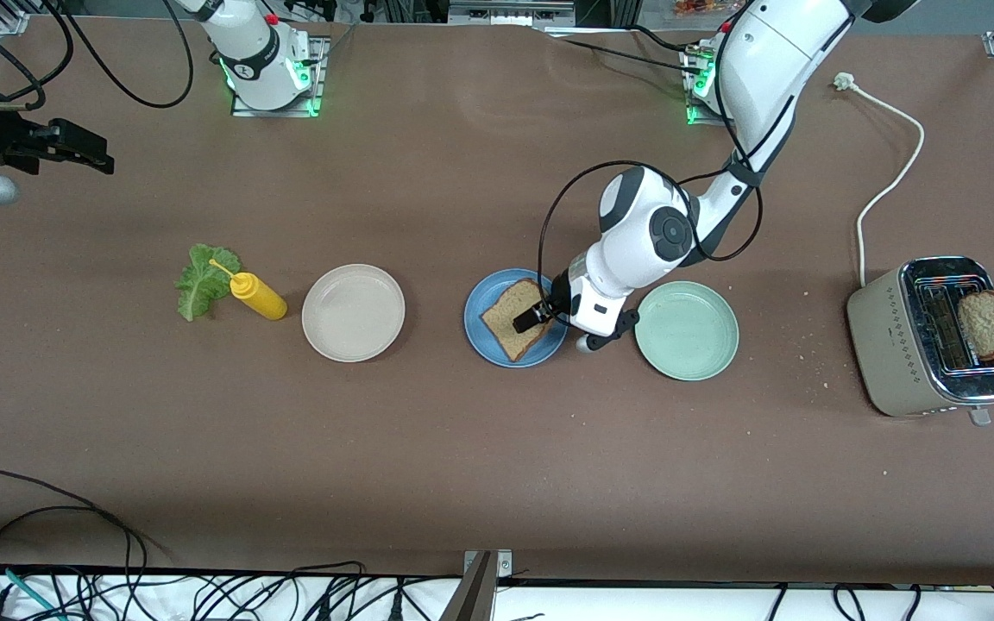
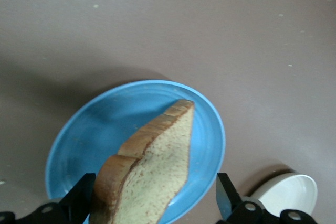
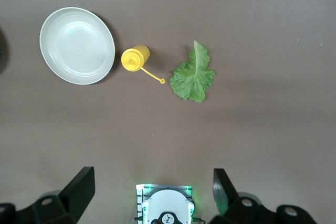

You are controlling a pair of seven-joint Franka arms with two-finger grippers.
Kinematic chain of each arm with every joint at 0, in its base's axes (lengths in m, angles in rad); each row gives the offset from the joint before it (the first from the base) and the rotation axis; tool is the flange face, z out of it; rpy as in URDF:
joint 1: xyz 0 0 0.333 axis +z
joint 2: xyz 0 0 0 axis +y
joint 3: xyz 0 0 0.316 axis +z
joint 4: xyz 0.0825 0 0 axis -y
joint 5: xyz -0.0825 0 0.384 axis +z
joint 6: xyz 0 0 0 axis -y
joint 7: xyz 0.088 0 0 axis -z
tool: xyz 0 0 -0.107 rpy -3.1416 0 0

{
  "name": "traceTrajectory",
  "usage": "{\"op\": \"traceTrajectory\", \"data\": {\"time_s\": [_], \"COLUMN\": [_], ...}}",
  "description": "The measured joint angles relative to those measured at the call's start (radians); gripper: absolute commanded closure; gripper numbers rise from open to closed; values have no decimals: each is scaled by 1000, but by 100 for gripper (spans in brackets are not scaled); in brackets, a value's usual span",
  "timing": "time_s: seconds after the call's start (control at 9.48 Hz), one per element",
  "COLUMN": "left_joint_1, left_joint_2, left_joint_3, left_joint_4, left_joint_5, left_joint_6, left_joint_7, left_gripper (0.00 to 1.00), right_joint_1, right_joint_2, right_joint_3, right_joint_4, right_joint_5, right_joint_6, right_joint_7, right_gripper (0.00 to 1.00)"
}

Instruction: Make sandwich in blue plate with both arms

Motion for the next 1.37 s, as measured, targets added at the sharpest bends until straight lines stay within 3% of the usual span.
{"op": "traceTrajectory", "data": {"time_s": [0.84, 1.37], "left_joint_1": [10, 180], "left_joint_2": [-22, -209], "left_joint_3": [25, 37], "left_joint_4": [32, 50], "left_joint_5": [258, 349], "left_joint_6": [-239, -485], "left_joint_7": [-13, 46], "left_gripper": [0, 0], "right_joint_1": [0, 0], "right_joint_2": [0, 0], "right_joint_3": [0, 0], "right_joint_4": [0, 1], "right_joint_5": [0, 0], "right_joint_6": [-1, -2], "right_joint_7": [0, 0], "right_gripper": [0, 0]}}
